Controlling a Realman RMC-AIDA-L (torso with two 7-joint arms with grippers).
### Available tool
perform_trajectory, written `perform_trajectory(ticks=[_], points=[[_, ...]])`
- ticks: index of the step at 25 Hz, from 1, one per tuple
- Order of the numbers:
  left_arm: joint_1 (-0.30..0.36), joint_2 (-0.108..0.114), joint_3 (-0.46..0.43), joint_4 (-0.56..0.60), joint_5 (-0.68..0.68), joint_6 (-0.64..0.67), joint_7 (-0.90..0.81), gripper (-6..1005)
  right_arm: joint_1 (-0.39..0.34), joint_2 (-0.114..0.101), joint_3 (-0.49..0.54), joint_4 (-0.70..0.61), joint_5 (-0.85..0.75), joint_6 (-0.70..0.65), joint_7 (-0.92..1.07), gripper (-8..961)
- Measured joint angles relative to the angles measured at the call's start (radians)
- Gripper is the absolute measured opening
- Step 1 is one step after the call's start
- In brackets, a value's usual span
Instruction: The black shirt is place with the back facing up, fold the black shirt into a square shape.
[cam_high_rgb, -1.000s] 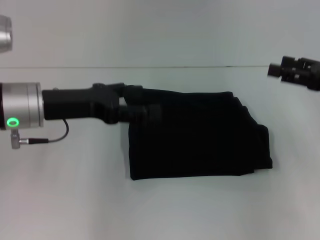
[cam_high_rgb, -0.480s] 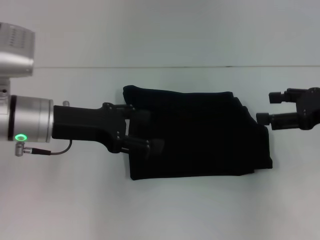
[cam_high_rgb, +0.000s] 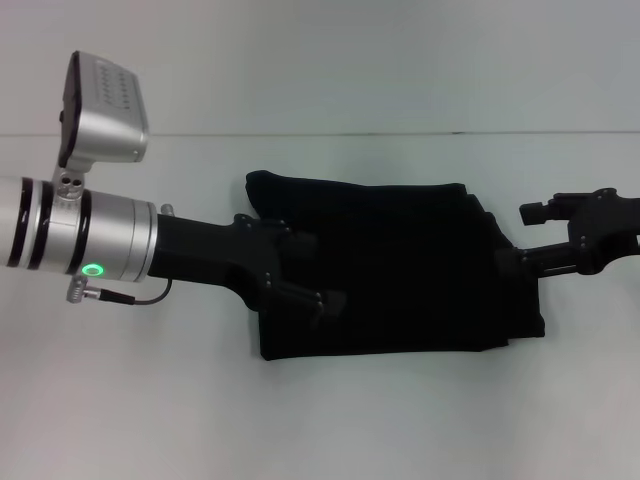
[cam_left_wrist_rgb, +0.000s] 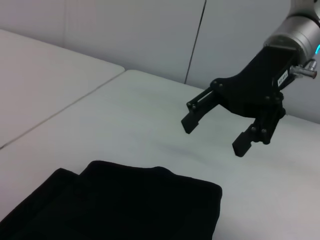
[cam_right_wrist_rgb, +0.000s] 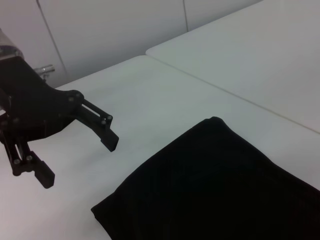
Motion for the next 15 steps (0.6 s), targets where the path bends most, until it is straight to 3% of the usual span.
perform_trajectory(ticks=[15], points=[[0.003, 0.007, -0.005, 0.003, -0.003, 0.008, -0.007, 950, 0.0, 0.003, -0.012, 0.004, -0.006, 0.019, 0.0, 927]])
